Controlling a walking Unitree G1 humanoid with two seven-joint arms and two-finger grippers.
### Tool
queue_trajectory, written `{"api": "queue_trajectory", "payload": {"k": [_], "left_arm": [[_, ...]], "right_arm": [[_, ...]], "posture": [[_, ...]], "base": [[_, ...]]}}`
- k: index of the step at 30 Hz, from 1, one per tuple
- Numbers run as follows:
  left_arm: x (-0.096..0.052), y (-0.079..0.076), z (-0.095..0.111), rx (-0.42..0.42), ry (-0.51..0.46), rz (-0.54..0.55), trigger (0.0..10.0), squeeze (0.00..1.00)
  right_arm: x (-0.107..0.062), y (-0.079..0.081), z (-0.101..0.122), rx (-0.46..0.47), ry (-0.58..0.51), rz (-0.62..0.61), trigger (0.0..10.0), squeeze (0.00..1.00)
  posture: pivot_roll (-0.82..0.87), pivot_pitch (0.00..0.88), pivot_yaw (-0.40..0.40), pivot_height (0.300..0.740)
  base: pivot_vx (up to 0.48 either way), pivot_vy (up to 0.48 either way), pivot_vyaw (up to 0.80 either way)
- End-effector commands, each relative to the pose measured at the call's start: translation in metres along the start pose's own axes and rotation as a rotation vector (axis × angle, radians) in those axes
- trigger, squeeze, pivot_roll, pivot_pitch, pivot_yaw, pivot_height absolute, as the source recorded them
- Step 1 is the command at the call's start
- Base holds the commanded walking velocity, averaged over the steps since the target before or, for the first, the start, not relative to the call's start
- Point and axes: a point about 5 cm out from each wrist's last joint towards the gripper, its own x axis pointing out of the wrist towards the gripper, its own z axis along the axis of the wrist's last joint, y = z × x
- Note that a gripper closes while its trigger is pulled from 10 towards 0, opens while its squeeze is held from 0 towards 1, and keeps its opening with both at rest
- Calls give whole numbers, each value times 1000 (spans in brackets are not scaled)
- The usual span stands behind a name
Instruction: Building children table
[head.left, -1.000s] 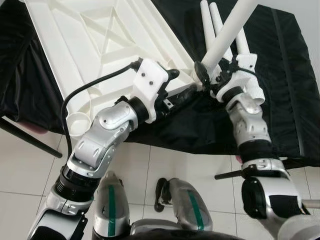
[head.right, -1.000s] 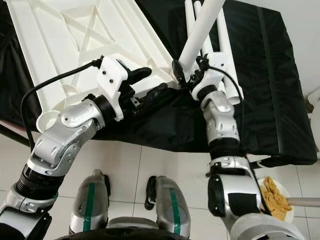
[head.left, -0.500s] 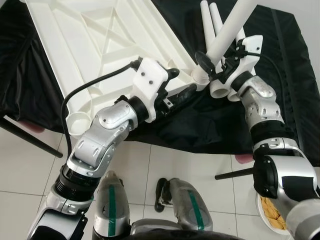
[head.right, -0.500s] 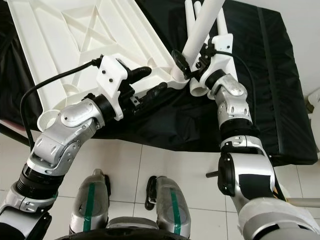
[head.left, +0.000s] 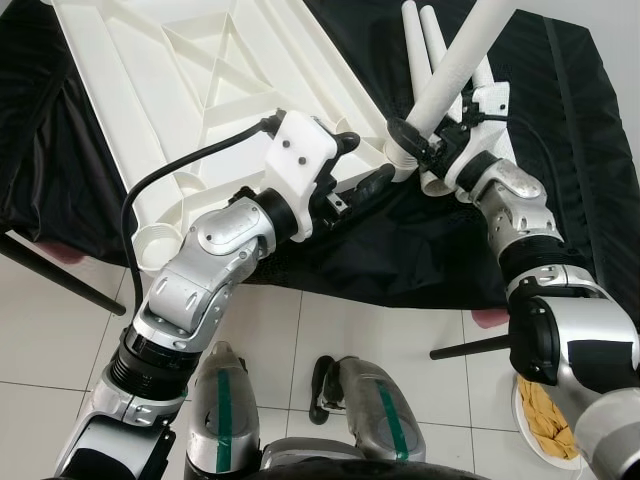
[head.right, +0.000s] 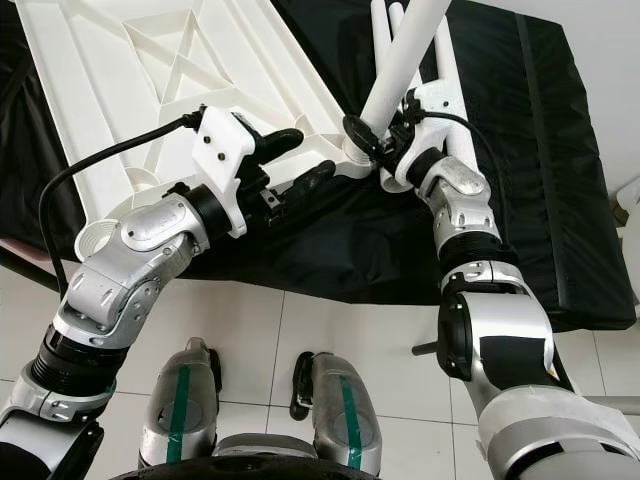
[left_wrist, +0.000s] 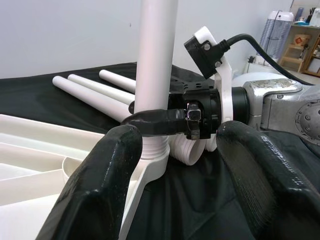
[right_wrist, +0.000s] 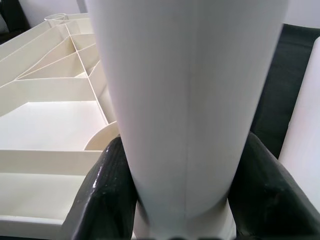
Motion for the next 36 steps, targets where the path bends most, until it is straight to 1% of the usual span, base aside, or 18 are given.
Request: {"api": "queue_trajectory", "payload": {"k": [1, 7, 8, 11, 12, 15, 16, 19, 21, 23, 26, 29, 31, 36], "left_arm": [[1, 0, 0, 1, 9, -8, 10000, 0], [1, 1, 0, 0, 9, -9, 10000, 0], [1, 1, 0, 0, 8, -10, 10000, 0], [1, 1, 0, 0, 8, -10, 10000, 0], [1, 0, 0, -1, 8, -10, 10000, 0], [1, 0, 0, -2, 8, -10, 10000, 0], [1, 0, 0, -4, 7, -10, 10000, 0], [1, -1, 0, -6, 7, -9, 10000, 0], [1, -1, 0, -7, 6, -9, 10000, 0], [1, -1, 0, -9, 4, -8, 10000, 0], [1, -2, 0, -10, 2, -8, 10000, 0], [1, -2, 1, -13, -2, -7, 10000, 0], [1, -2, 0, -16, -4, -7, 10000, 0], [2, -2, 0, -16, -3, -15, 10000, 0]], "right_arm": [[-4, -4, -2, 2, 13, 6, 0, 0], [-7, -4, -5, 4, 14, 13, 0, 0], [-7, -4, -5, 4, 11, 17, 1725, 0], [-7, -4, -5, 4, 11, 17, 1725, 0], [-8, -3, -5, 4, 7, 21, 10000, 0], [-8, -1, -4, 3, -4, 26, 10000, 0], [-7, 1, -2, 4, -29, 33, 10000, 0], [-7, 3, 0, 7, -50, 35, 10000, 0], [-6, 6, 1, 6, -72, 38, 10000, 0], [-5, 12, 4, 17, -117, 35, 10000, 0], [-6, 15, 5, 30, -143, 21, 10000, 0], [-10, 22, 6, 74, -195, -33, 10000, 0], [-11, 24, 6, 72, -200, -52, 10000, 0], [-14, 27, 4, 62, -193, -194, 10000, 0]], "posture": [[108, 48, -91, 740], [105, 48, -90, 740], [104, 51, -90, 740], [104, 51, -90, 740], [105, 52, -92, 740], [105, 55, -93, 740], [105, 55, -93, 740], [105, 55, -93, 740], [103, 57, -99, 740], [103, 58, -102, 740], [105, 58, -104, 740], [101, 56, -104, 740], [99, 55, -103, 740], [97, 49, -100, 740]], "base": [[0, 0, 0], [0, 0, 0], [0, 0, 0], [0, 0, 0], [0, 0, 0], [0, 0, 0], [0, 0, 0], [0, 0, 0], [0, 0, 0], [0, 0, 0], [0, 0, 0], [0, 0, 0], [0, 0, 0], [0, 0, 0]]}}
